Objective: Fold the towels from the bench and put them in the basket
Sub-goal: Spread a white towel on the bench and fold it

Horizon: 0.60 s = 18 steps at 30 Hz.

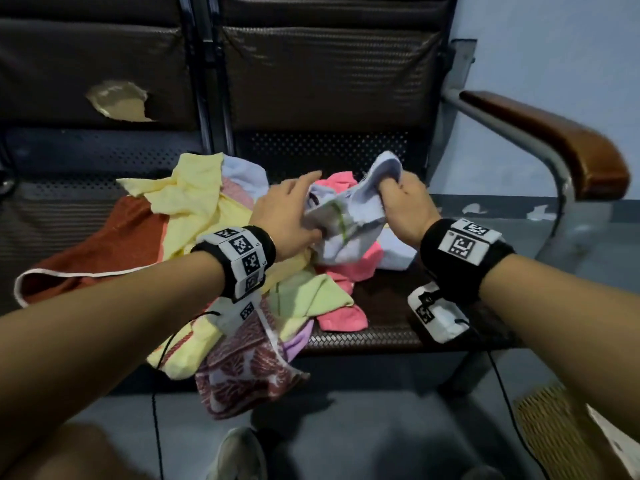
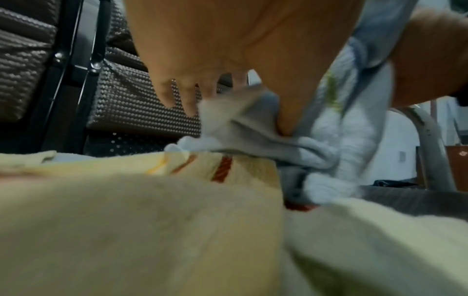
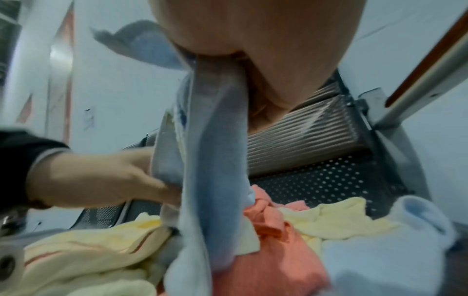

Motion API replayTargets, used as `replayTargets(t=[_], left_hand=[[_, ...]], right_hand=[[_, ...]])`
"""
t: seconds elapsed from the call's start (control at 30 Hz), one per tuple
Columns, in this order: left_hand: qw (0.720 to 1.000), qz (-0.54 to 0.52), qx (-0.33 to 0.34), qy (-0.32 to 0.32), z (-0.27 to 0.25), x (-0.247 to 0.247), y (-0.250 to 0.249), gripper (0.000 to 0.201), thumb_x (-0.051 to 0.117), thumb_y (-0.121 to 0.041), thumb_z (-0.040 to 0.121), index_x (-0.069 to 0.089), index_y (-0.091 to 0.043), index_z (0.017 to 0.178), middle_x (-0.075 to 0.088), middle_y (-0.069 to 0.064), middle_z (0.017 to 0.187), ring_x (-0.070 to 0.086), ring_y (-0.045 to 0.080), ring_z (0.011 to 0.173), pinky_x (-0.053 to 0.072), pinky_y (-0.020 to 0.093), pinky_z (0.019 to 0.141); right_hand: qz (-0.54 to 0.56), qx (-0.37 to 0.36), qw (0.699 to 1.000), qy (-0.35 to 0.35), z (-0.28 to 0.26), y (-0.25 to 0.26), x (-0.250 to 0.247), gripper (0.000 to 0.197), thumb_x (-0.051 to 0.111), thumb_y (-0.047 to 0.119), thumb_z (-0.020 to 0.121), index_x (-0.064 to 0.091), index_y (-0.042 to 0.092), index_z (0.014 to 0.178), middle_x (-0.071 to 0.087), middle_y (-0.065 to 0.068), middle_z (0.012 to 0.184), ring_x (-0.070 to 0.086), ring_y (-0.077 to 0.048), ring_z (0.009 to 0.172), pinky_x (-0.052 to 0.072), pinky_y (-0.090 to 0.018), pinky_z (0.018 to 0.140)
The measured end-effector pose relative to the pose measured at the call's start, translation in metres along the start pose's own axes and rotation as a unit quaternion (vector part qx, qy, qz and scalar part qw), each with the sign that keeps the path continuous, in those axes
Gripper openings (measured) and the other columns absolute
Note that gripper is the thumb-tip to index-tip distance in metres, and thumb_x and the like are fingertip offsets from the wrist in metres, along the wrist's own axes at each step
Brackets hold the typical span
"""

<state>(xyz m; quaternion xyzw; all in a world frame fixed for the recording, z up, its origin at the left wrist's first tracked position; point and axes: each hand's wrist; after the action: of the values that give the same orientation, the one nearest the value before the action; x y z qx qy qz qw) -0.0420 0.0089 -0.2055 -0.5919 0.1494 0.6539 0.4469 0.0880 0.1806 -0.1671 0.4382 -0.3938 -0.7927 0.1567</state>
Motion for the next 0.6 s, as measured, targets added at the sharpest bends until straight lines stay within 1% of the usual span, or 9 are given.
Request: replayTargets(t=[0.1,0.17,0.23,0.3,0.4,0.43,0.5,0.53,0.6], left_hand=[[0.999,0.020,0.022,0.023,0.012,0.010,-0.013,0.045,0.066,-0.054,0.082,0.055,-0.029,0.119,0.066,0.002,0.119,0.061,0.030,0.107,0.050,0.042,0.085],[0.997,-0.047,0.062,0.004,0.018,0.012,-0.029,0.027,0.058,-0.049,0.089,0.053,-0.025,0.101,0.068,0.002,0.097,0.061,0.028,0.086,0.047,0.039,0.068],[0.990,-0.093,0.103,-0.033,0.019,0.011,-0.049,0.021,0.053,-0.043,0.095,0.048,-0.022,0.095,0.062,0.000,0.082,0.056,0.025,0.074,0.039,0.037,0.060],[0.980,-0.138,0.133,-0.046,0.018,0.009,-0.072,0.018,0.048,-0.038,0.094,0.049,-0.021,0.094,0.061,-0.002,0.081,0.054,0.022,0.072,0.038,0.036,0.061],[0.968,-0.198,0.152,-0.029,0.015,0.009,-0.108,0.012,0.047,-0.028,0.094,0.048,-0.023,0.084,0.054,-0.010,0.074,0.050,0.016,0.071,0.032,0.034,0.064],[0.966,-0.211,0.144,-0.025,0.014,0.009,-0.117,0.017,0.048,-0.029,0.094,0.047,-0.023,0.078,0.052,-0.010,0.071,0.049,0.013,0.069,0.032,0.033,0.063],[0.964,-0.240,0.109,-0.026,0.014,0.008,-0.125,0.023,0.050,-0.033,0.091,0.049,-0.023,0.071,0.053,-0.010,0.066,0.049,0.002,0.063,0.031,0.027,0.059],[0.964,-0.250,0.089,-0.033,0.014,0.006,-0.124,0.025,0.052,-0.035,0.090,0.051,-0.022,0.069,0.055,-0.010,0.064,0.049,0.000,0.061,0.031,0.025,0.057],[0.967,-0.245,0.039,-0.054,0.015,-0.003,-0.115,0.029,0.054,-0.042,0.086,0.061,-0.022,0.067,0.062,-0.011,0.063,0.054,0.000,0.061,0.037,0.026,0.056]], right_hand=[[0.002,0.040,0.997,-0.067,-0.009,-0.009,-0.029,0.033,0.034,0.039,0.081,0.052,0.014,0.068,0.052,0.004,0.066,0.050,-0.019,0.070,0.034,-0.033,0.060],[-0.025,0.067,0.992,-0.100,-0.015,-0.021,-0.049,0.036,0.035,0.040,0.084,0.056,0.012,0.077,0.057,-0.003,0.075,0.055,-0.025,0.079,0.034,-0.031,0.063],[-0.077,0.098,0.986,-0.113,-0.021,-0.036,-0.068,0.029,0.043,0.035,0.088,0.059,0.012,0.093,0.062,-0.011,0.093,0.058,-0.028,0.091,0.038,-0.031,0.072],[-0.111,0.116,0.985,-0.067,-0.029,-0.047,-0.082,0.028,0.052,0.019,0.089,0.054,0.019,0.116,0.062,-0.009,0.113,0.060,-0.028,0.100,0.044,-0.030,0.078],[-0.049,0.052,0.993,0.089,-0.040,-0.046,-0.085,0.047,0.064,0.015,0.083,0.049,0.029,0.125,0.064,0.002,0.118,0.063,-0.019,0.107,0.050,-0.031,0.089],[-0.034,0.031,0.990,0.131,-0.044,-0.042,-0.081,0.048,0.068,0.018,0.080,0.053,0.028,0.125,0.067,0.004,0.115,0.064,-0.014,0.107,0.051,-0.029,0.089],[-0.040,0.017,0.986,0.160,-0.046,-0.037,-0.072,0.028,0.071,0.022,0.079,0.066,0.028,0.106,0.071,0.009,0.097,0.067,-0.006,0.092,0.052,-0.025,0.079],[-0.050,0.015,0.987,0.150,-0.046,-0.033,-0.069,0.013,0.068,0.021,0.082,0.068,0.027,0.093,0.071,0.009,0.086,0.066,-0.006,0.081,0.051,-0.026,0.073],[-0.068,0.018,0.990,0.120,-0.044,-0.031,-0.068,0.012,0.057,0.016,0.091,0.066,0.019,0.083,0.068,0.000,0.075,0.061,-0.017,0.067,0.049,-0.035,0.065]])
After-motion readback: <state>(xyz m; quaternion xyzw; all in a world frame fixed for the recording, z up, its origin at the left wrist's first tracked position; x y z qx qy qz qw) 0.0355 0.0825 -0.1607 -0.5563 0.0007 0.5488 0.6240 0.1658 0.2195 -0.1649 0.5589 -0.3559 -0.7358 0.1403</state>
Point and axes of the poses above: each hand's wrist, its own z-axis towards the middle knuckle, its own x-axis out of the palm, y = z × x
